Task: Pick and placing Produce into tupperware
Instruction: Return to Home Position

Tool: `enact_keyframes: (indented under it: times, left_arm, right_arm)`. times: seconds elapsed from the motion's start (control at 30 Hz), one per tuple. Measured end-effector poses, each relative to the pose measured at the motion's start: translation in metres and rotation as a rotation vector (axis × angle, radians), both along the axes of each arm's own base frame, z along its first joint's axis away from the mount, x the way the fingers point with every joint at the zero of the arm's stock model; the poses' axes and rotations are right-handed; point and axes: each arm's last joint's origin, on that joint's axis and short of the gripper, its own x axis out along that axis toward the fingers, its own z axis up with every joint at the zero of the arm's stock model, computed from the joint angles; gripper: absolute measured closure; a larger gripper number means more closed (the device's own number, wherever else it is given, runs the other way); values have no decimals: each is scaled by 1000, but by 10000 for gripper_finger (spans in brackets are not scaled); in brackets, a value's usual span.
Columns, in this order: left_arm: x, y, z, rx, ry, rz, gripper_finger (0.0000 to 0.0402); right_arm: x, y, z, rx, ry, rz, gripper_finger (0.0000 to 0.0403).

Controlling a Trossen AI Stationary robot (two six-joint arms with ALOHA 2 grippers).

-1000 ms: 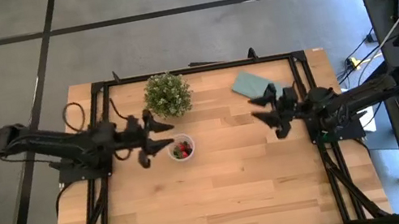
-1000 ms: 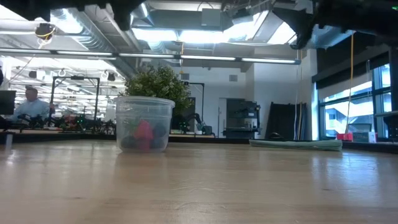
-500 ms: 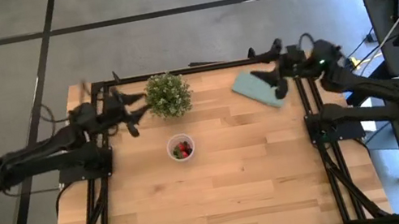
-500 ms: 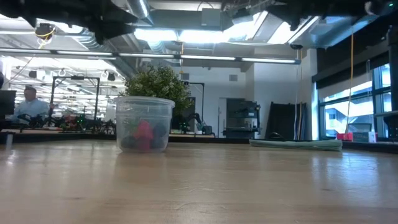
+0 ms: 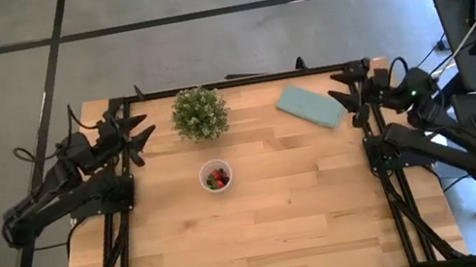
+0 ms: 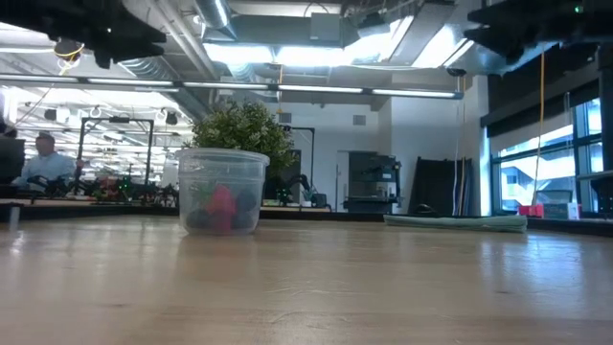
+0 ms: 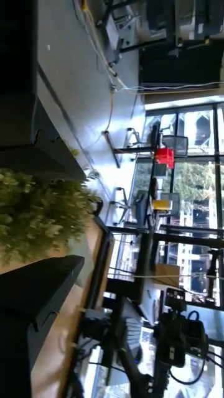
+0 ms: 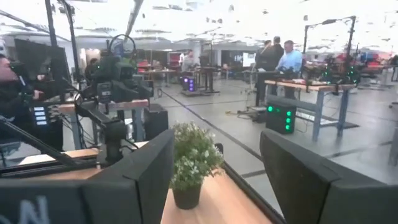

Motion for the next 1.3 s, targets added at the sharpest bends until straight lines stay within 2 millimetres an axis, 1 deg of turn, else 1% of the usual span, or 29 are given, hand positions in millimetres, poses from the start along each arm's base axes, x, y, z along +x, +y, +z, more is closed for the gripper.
enact_keyframes:
  times: [0.13, 0.27, 0.33, 0.47, 0.67, 0.77, 0.9, 1.1, 1.3]
  left_arm:
    - [2, 1, -16, 17, -3, 0, 199]
    - [6, 3, -39, 3, -38, 0, 199]
    - [6, 3, -48, 9, -57, 0, 199]
    - [8, 4, -65, -10, -41, -1, 199]
    - [13, 7, -81, -48, -24, -7, 199]
    - [15, 7, -83, -25, -70, -15, 199]
    - [18, 9, -94, -29, -81, -21, 199]
    - [18, 9, -97, -36, -71, -21, 199]
    - [18, 9, -98, -47, -53, -23, 199]
  right_arm:
    - [1, -1, -23, 5, -37, 5, 164]
    - [1, -1, -42, 31, -71, 15, 164]
    - [1, 0, -49, 33, -84, 18, 164]
    - [0, 0, -61, 32, -110, 23, 164]
    - [-1, 1, -75, 20, -129, 25, 164]
    - [-1, 1, -80, 34, -142, 31, 164]
    - [-1, 1, -88, 24, -154, 32, 164]
    - [-1, 1, -90, 25, -158, 35, 164]
    - [1, 0, -98, 104, -102, 38, 164]
